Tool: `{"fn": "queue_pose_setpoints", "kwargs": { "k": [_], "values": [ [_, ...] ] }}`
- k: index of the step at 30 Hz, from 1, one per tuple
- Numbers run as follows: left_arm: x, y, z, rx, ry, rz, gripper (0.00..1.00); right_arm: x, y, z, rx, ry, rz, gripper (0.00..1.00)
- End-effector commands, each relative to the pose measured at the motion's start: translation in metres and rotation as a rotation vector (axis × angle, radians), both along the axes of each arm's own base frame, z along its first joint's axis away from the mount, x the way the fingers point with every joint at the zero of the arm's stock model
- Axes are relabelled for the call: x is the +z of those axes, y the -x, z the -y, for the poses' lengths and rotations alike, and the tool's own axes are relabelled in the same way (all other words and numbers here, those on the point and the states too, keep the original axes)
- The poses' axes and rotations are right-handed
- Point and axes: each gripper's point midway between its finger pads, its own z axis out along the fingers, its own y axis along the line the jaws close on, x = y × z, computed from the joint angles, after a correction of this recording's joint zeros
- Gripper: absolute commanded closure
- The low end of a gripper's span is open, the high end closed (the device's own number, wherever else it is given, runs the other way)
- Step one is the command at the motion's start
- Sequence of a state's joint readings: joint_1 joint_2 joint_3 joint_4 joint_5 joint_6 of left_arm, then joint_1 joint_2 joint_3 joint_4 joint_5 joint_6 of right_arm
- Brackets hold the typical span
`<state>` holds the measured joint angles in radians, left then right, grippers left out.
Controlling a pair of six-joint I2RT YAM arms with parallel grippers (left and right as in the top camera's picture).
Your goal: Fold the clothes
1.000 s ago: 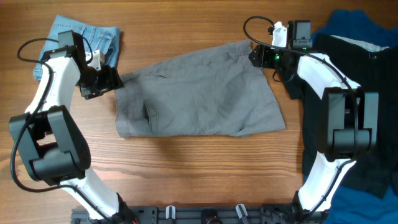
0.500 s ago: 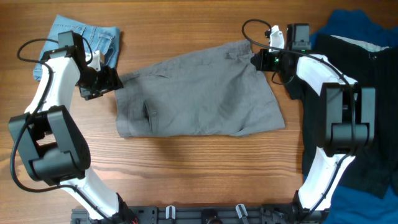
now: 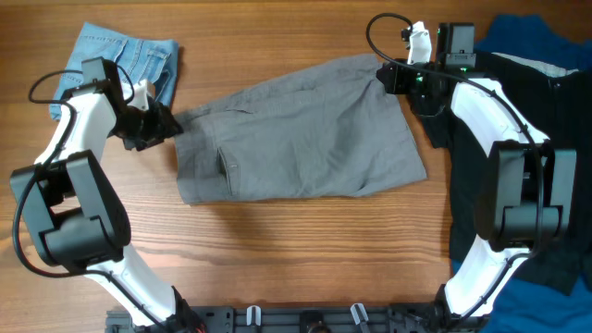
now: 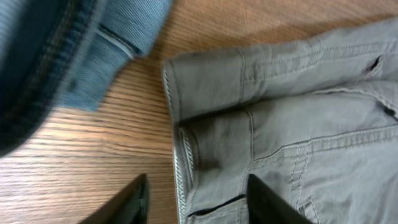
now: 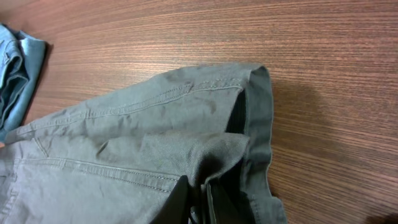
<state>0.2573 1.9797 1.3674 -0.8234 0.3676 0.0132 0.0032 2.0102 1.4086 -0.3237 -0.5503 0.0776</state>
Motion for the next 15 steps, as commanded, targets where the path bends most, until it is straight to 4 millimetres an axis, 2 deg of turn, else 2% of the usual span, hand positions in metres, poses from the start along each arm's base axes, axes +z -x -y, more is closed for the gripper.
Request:
{"fn": "queue_pose_setpoints", "kwargs": {
  "k": [1, 3, 4, 5, 7, 8, 12, 15],
  "values": [
    [-0.005, 0.000, 0.009, -0.013, 0.054, 0.005, 0.58, 0.013, -0.002, 0.000, 0.004, -0.017, 0.022, 0.96],
    [-0.005, -0.001, 0.009, -0.013, 0.054, 0.010, 0.62, 0.012, -0.002, 0.000, 0.004, -0.017, 0.020, 0.96],
    [-0.004, -0.002, 0.009, -0.013, 0.053, 0.013, 0.61, 0.012, -0.002, 0.000, 0.004, -0.017, 0.019, 0.96],
    [-0.004, -0.003, 0.009, -0.013, 0.053, 0.017, 0.53, 0.012, -0.002, 0.000, 0.004, -0.017, 0.020, 0.96],
    [-0.004, -0.004, 0.009, -0.014, 0.058, 0.023, 0.53, 0.012, -0.002, 0.000, 0.002, -0.014, 0.019, 0.96],
    [-0.003, -0.004, 0.010, -0.014, 0.061, 0.025, 0.57, 0.012, -0.002, 0.000, 0.001, -0.014, 0.019, 0.96],
    [-0.009, -0.003, 0.014, -0.023, 0.069, 0.011, 0.60, 0.012, -0.002, 0.000, 0.001, -0.014, 0.019, 0.96],
    [-0.019, -0.002, 0.021, -0.037, 0.075, -0.013, 0.73, 0.011, -0.002, 0.001, -0.003, -0.009, 0.018, 0.96]
  ]
}}
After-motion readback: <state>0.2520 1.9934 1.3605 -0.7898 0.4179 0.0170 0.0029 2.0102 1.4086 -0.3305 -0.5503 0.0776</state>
